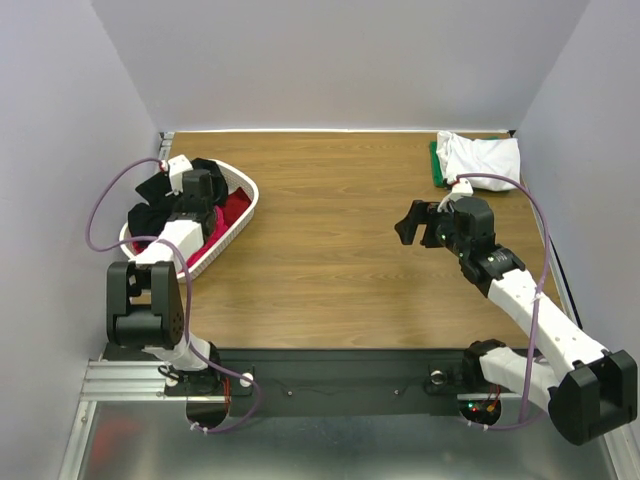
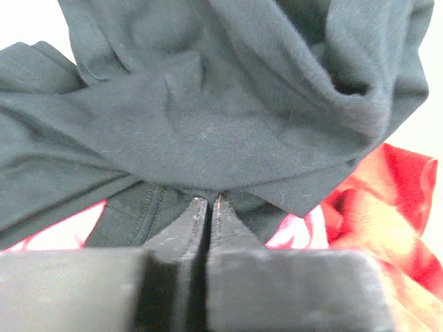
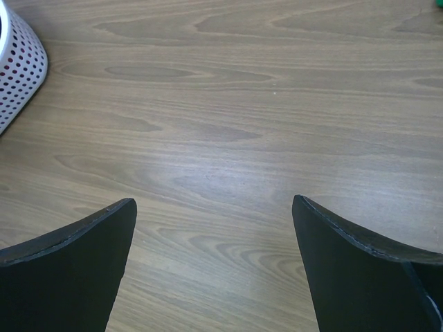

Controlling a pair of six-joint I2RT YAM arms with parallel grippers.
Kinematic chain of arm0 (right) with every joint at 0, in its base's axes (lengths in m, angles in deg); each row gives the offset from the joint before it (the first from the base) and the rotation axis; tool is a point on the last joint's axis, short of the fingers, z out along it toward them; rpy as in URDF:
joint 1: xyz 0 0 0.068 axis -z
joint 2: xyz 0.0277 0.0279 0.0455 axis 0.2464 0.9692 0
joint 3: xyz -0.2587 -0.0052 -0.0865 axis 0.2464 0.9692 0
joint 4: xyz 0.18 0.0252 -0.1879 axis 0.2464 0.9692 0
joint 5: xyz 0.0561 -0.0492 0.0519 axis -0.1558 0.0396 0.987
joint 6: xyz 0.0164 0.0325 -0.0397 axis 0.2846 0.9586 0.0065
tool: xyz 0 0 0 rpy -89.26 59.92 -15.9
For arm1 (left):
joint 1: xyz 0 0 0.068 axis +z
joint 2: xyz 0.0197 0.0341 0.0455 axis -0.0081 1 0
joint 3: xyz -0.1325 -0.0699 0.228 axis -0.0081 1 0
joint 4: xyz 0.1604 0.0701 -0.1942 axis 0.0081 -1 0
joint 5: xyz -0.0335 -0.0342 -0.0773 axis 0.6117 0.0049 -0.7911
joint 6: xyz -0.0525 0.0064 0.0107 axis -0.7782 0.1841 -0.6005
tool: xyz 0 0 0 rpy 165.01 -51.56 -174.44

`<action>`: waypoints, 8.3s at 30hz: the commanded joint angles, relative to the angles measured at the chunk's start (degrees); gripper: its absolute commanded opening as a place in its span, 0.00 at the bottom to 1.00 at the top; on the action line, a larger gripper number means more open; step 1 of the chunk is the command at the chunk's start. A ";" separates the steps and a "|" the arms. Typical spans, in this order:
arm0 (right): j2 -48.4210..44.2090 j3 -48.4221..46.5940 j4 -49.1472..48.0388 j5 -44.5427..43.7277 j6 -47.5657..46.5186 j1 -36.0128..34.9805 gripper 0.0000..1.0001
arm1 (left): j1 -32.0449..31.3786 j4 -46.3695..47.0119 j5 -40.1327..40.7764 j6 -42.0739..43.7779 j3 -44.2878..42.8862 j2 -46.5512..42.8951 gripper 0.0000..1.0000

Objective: Fold and stack the t-shirts
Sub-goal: Grab the tshirt from the pile, then move the tshirt to the center of the board, then flatten the tshirt out

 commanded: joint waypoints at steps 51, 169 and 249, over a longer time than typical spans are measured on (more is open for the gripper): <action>-1.37 0.87 -0.58 -10.75 2.21 0.24 1.00 | -22.82 13.15 -36.47 -10.68 -14.75 -2.51 0.99; 31.95 0.52 -22.90 -0.80 18.39 -23.31 0.82 | -31.61 1.09 -17.63 -6.99 -11.80 -13.78 0.00; 49.70 -30.49 -8.14 -12.33 0.37 -3.19 0.66 | 1.96 -0.32 -33.63 -12.08 -1.95 -35.32 0.00</action>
